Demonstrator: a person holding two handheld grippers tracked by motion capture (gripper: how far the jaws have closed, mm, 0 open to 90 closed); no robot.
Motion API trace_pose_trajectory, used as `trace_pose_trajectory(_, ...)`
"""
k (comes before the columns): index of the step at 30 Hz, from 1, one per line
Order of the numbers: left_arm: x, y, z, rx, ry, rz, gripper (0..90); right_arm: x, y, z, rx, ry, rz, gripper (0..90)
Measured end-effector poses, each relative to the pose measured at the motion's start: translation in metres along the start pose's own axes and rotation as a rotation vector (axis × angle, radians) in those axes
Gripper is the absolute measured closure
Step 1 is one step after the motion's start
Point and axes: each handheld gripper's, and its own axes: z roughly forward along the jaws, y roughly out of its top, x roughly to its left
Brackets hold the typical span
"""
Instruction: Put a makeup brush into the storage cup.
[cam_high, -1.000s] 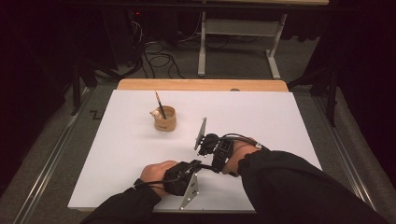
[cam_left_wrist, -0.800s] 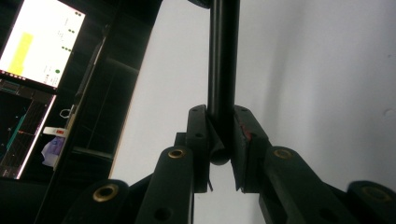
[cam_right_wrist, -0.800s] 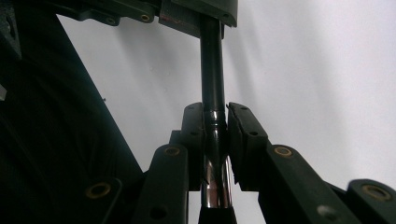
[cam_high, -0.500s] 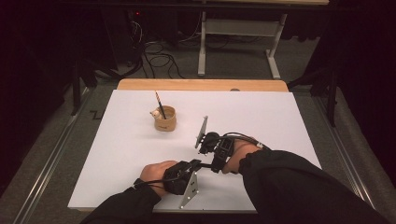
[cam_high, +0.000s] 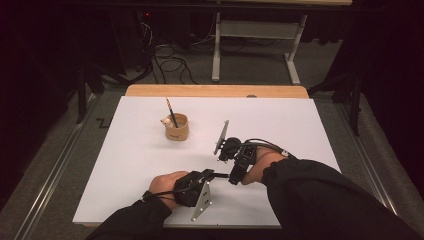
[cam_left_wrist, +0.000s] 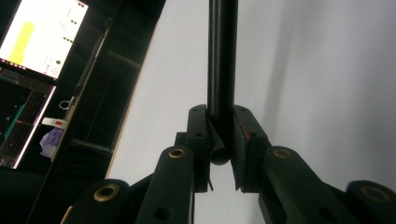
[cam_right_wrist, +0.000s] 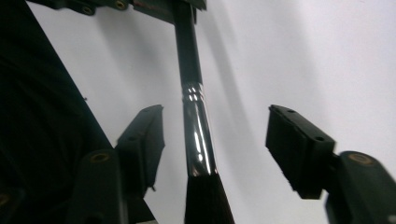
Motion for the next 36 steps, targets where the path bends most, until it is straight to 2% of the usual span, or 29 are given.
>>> trace_pose_trajectory(6, 0.005, -0.004, 0.0, 0.003, 0.014, -0.04, 79.2, -0.007, -0.008, -0.007, -0.015, -0.029, 0.013, 25.5)
trace_pose_trajectory(12, 0.011, -0.009, 0.0, 0.016, 0.025, -0.078, 79.2, -0.015, -0.019, -0.016, -0.05, -0.058, 0.047, 17.9)
trace_pose_trajectory(22, 0.019, -0.016, -0.001, 0.025, 0.035, -0.152, 79.2, -0.027, -0.037, -0.026, -0.098, -0.09, 0.087, 15.1)
trace_pose_trajectory(25, 0.023, -0.02, 0.0, 0.025, 0.029, -0.197, 79.2, -0.03, -0.042, -0.024, -0.117, -0.093, 0.089, 15.0)
trace_pose_trajectory(32, 0.035, -0.032, -0.002, 0.007, 0.016, -0.345, 79.2, -0.036, -0.054, -0.019, -0.173, -0.116, 0.125, 14.8)
trace_pose_trajectory(36, 0.039, -0.036, -0.003, -0.002, 0.013, -0.391, 79.2, -0.039, -0.062, -0.013, -0.202, -0.124, 0.144, 14.7)
